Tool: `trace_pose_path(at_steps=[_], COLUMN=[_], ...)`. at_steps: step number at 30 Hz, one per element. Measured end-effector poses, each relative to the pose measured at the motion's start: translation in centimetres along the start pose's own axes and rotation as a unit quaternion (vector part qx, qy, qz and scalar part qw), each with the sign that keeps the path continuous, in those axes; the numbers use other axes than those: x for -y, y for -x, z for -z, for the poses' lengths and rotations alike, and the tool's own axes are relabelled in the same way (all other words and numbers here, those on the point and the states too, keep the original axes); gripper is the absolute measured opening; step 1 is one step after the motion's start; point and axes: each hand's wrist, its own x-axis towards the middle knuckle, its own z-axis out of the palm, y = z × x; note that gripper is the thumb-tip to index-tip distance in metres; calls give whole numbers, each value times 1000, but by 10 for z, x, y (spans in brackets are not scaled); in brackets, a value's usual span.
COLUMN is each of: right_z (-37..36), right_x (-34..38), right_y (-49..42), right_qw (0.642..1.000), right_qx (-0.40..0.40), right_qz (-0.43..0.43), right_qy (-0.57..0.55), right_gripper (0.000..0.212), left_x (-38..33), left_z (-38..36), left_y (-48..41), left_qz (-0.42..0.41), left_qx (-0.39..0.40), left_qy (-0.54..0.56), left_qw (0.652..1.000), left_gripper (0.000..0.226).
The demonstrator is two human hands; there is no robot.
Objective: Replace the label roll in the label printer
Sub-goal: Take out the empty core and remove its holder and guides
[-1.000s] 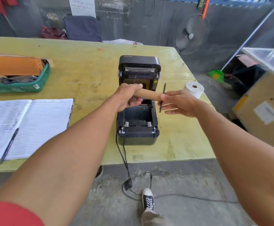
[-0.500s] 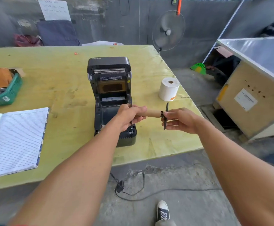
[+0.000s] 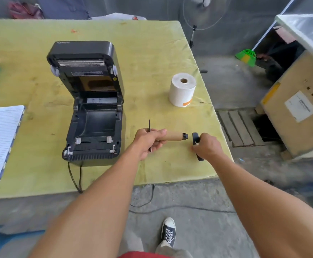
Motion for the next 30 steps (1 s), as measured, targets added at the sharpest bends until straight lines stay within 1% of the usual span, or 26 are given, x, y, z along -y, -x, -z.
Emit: trace_pose_path(at_steps=[3, 7, 9, 11, 12, 13, 14, 15, 16, 17, 19, 21, 23, 24, 26, 27, 28, 30], right_z=[-6, -4, -1, 5, 9, 12, 17, 22, 26, 29, 28, 27, 28, 29, 32, 35, 38, 40], right_x=[0, 0, 0, 4, 8, 11, 15, 19, 22, 23, 24, 25, 28, 28, 24, 19, 14, 5], right_y=[-11, -19, -23, -26, -28, -30, -29, -27, -24, -22, -18, -19, -22, -25, -31, -34, -36, -36], right_qw=[1000, 999, 999, 999, 996, 982, 952, 911, 880, 865, 855, 844, 830, 817, 787, 787, 812, 889], right_qx=[16, 41, 47, 31, 21, 23, 50, 102, 158, 203, 245, 240, 210, 178, 85, 43, 17, 10], right_qz=[-1, -20, -22, -21, -29, -45, -70, -95, -106, -101, -77, -72, -90, -112, -163, -174, -168, -116], right_qy=[6, 19, 16, -20, -82, -181, -293, -388, -436, -447, -451, -473, -509, -537, -589, -590, -559, -442], right_gripper=[19, 41, 46, 42, 41, 44, 44, 43, 42, 39, 30, 22, 19, 18, 15, 16, 18, 23], left_x=[3, 5, 6, 6, 6, 5, 4, 4, 2, 1, -2, -6, -10, -11, -13, -13, -14, -16], left_z=[-2, -4, -5, -7, -8, -9, -10, -11, -12, -12, -13, -12, -10, -7, 2, 8, 13, 20], left_y=[-11, -21, -27, -31, -33, -35, -36, -37, -38, -39, -39, -39, -39, -39, -40, -40, -40, -40], left_qz=[9, 24, 29, 34, 37, 40, 44, 47, 50, 51, 52, 53, 54, 54, 55, 57, 58, 60], left_qx=[-19, -25, -24, -23, -22, -21, -20, -19, -17, -16, -10, -5, -6, -13, -31, -40, -48, -58], left_qy=[8, 3, 9, 12, 12, 11, 9, 7, 6, 7, 10, 18, 27, 29, 28, 26, 24, 24], left_qw=[1000, 999, 999, 999, 999, 999, 999, 999, 999, 999, 999, 998, 998, 998, 998, 997, 997, 996], left_gripper=[34, 35, 34, 34, 32, 31, 30, 31, 32, 34, 35, 33, 28, 25, 19, 16, 14, 11])
